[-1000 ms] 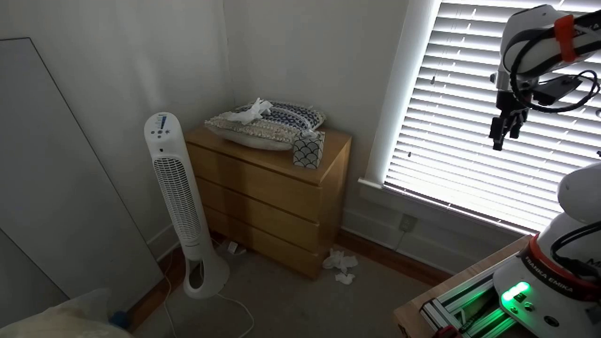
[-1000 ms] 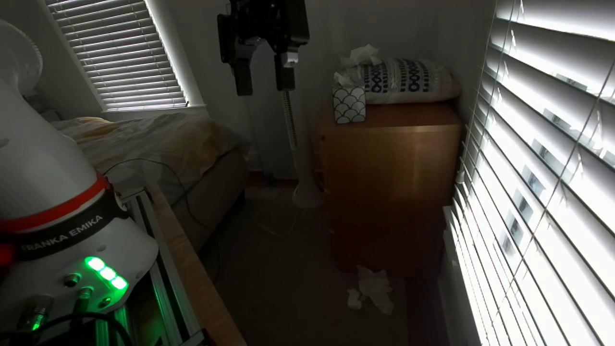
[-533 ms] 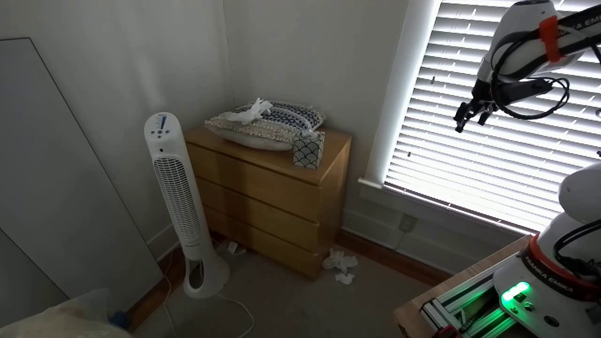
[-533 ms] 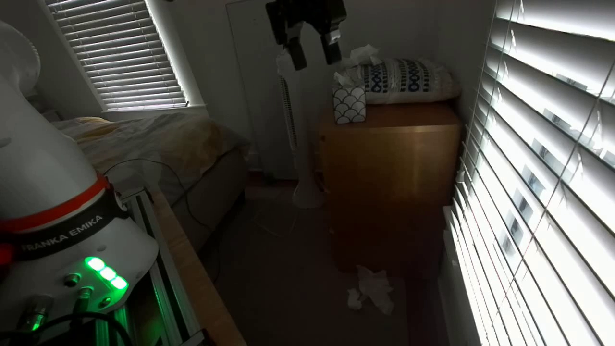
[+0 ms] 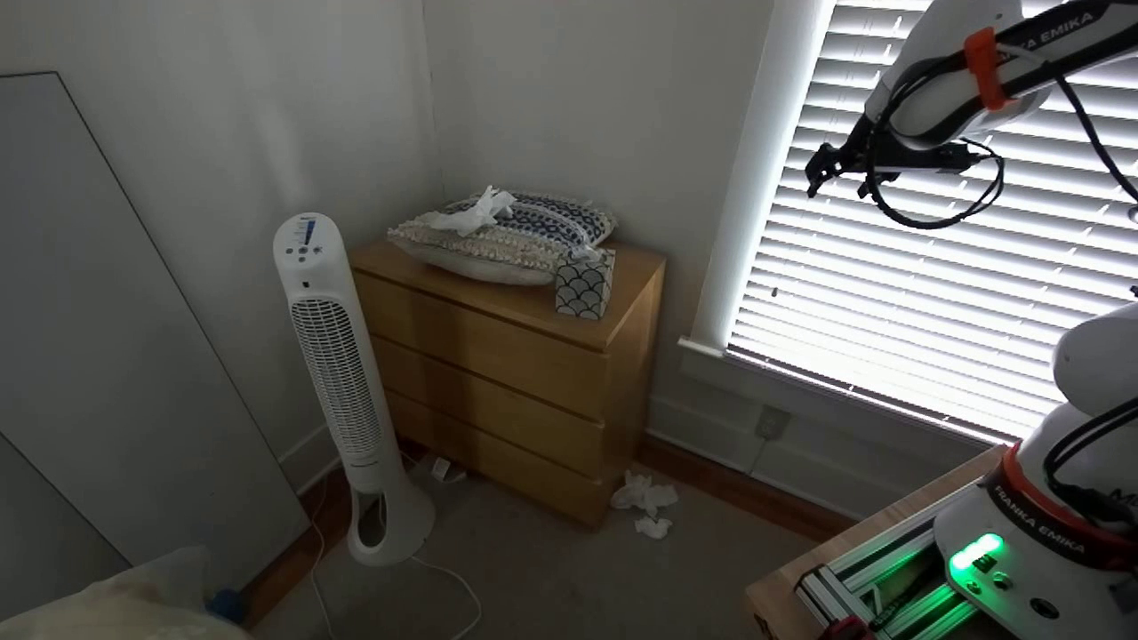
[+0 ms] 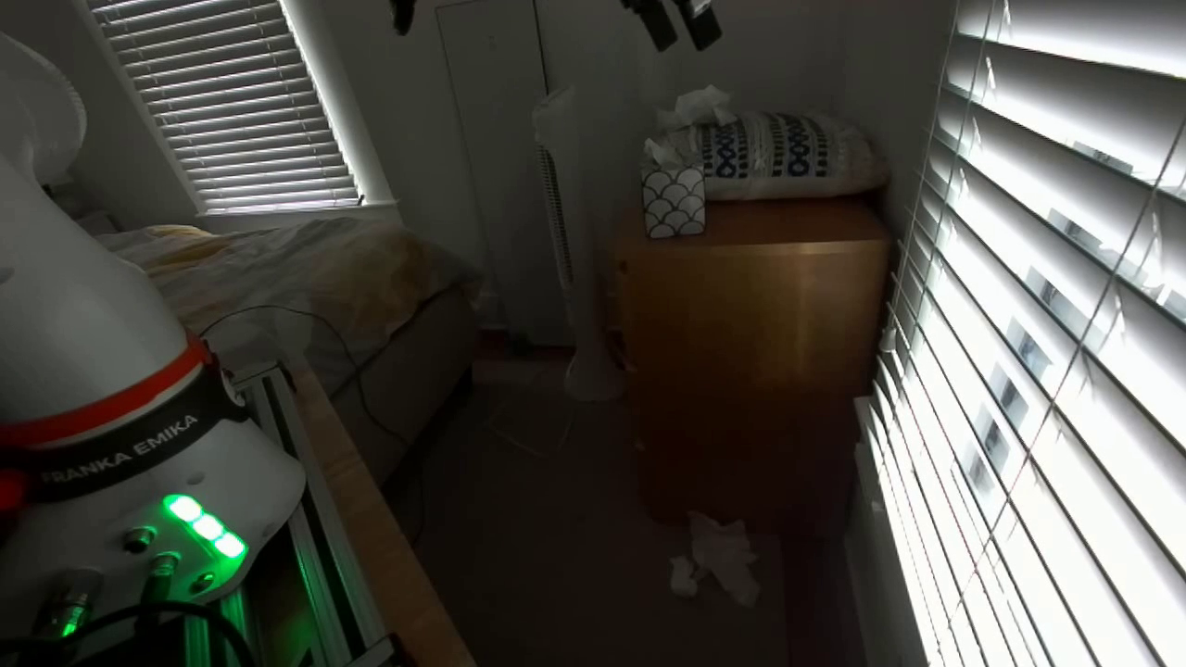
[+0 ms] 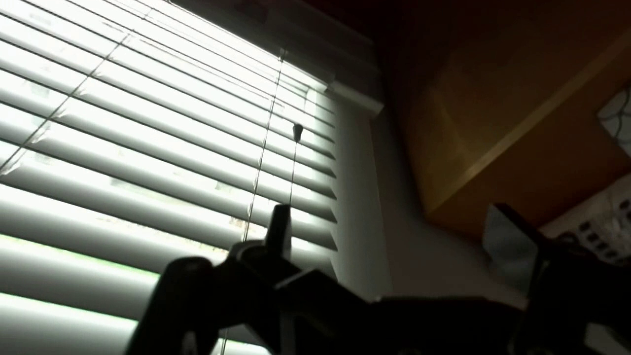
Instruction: Pull the window blinders code to close them
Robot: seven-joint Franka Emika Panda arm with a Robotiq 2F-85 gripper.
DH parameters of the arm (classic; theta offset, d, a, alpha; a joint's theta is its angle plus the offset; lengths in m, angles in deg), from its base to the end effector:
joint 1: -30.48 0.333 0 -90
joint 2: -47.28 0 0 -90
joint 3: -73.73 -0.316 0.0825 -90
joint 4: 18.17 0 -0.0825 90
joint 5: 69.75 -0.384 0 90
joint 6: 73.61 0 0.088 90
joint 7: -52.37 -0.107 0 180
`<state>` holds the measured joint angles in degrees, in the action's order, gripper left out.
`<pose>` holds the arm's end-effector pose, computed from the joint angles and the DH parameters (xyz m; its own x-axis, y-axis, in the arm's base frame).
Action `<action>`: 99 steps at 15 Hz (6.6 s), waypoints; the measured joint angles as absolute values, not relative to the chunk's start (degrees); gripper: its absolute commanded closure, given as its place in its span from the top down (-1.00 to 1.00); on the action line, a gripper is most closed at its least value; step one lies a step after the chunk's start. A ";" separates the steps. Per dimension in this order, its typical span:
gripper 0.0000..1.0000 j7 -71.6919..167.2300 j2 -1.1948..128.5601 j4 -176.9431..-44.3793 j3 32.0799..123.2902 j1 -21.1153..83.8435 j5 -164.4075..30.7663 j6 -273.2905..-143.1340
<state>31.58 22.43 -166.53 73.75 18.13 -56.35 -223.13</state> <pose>0.4245 -0.0880 0.4531 0.8193 -0.3420 0.4602 -0.4002 -0.9159 0.0318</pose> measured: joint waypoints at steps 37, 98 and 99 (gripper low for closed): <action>1.00 -37.95 48.13 -141.30 45.07 -18.71 -1.99 -240.90; -0.90 -49.70 70.96 -136.09 52.78 -6.37 8.47 -225.87; -0.90 -49.70 71.41 -135.86 52.80 -6.37 8.47 -225.87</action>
<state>-49.70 71.41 -135.86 52.80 -6.37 8.47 -225.87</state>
